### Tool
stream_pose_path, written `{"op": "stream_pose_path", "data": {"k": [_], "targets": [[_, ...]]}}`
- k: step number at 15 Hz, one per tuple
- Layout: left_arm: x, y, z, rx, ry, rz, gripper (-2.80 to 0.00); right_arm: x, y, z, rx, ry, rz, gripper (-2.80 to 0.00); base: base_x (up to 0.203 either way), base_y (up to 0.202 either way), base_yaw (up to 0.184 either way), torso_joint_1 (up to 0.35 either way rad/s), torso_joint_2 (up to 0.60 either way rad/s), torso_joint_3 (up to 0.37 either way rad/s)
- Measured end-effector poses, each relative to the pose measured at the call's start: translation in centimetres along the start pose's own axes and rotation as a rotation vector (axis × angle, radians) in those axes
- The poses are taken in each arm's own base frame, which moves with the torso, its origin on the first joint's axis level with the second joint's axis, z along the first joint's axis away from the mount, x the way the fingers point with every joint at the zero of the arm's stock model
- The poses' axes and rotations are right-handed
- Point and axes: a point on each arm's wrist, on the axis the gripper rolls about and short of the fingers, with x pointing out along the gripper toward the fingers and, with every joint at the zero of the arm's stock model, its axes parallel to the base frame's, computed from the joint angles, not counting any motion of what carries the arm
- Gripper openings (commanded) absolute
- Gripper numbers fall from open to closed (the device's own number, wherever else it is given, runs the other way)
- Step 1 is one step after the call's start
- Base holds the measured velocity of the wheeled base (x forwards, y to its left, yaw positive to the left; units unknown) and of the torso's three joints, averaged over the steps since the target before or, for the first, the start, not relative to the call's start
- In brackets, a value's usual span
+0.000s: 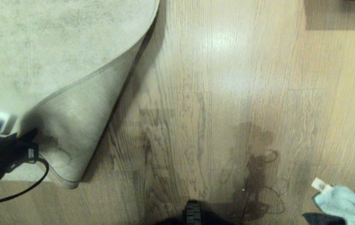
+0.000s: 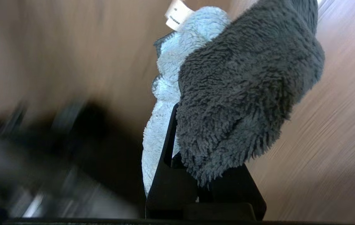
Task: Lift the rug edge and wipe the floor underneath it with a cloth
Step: Lay down the carpet
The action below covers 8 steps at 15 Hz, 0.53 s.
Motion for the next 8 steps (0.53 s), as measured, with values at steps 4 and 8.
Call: {"op": "stream_pose_path", "data": {"k": [4,8], "targets": [[0.0,-0.01,0.0,-0.001,0.0,-0.001,-2.8,-0.25,0.09,-0.99,0.04,0.066,0.022,-2.8,0.0,0.0,0.0,0.0,0.0,0.0],[-0.01,-0.02,-0.02,-0.003,0.001,-0.001,-2.8,-0.3,0.08,-1.01,0.041,0.062,0.022,-2.8,0.0,0.0,0.0,0.0,0.0,0.0]]}}
